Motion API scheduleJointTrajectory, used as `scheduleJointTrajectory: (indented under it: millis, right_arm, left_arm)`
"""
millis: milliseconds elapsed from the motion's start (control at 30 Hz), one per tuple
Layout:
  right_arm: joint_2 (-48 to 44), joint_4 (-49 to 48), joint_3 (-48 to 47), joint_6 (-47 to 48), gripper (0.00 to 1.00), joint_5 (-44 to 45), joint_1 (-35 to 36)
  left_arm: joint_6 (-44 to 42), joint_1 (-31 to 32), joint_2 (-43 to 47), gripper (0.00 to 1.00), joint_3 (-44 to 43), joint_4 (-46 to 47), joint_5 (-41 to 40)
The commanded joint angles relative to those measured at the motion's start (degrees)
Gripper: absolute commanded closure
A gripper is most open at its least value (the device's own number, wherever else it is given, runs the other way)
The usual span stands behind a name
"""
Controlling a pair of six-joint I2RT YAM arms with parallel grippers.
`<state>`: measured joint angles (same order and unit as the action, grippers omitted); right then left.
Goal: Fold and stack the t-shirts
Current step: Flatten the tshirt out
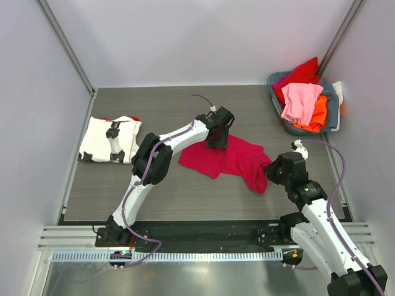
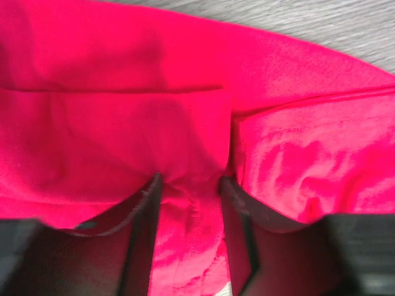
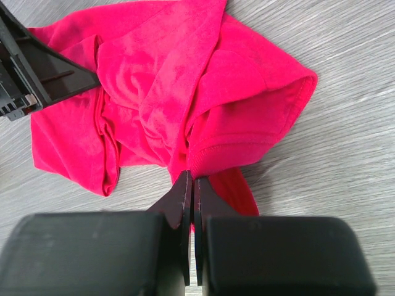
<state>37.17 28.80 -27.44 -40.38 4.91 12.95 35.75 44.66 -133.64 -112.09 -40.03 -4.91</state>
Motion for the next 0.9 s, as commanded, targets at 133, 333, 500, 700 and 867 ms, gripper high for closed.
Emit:
scheduleJointTrajectory:
  millis: [133, 333, 500, 700, 867]
  right_arm:
    - [0.63, -0.76, -2.09, 0.74, 0.99, 2.47, 0.06]
    - [1.24, -0.58, -1.65, 0.13, 0.99, 6.33, 0.06]
    - [3.61, -0.58, -1.48, -3.73, 0.99, 9.85, -0.03]
    - [5.81, -0.76, -0.6, -7.78, 0.99, 15.65, -0.21]
    - [8.7, -3.38, -1.03, -10.59, 0.99, 17.42, -0.47]
  left_arm:
    - [-2.61, -0.89, -0.57, 1.0, -1.99, -2.42, 1.57]
    - [-2.61, -3.79, 11.02, 1.0, 4.33, -1.02, 4.19]
    - [-1.65, -10.54, 23.93, 1.0, 15.83, 1.88, 10.43]
    - [1.69, -23.63, 40.99, 1.0, 31.12, 5.67, 16.0]
    - [-0.67, -30.77, 47.33, 1.0, 32.81, -1.45, 8.34]
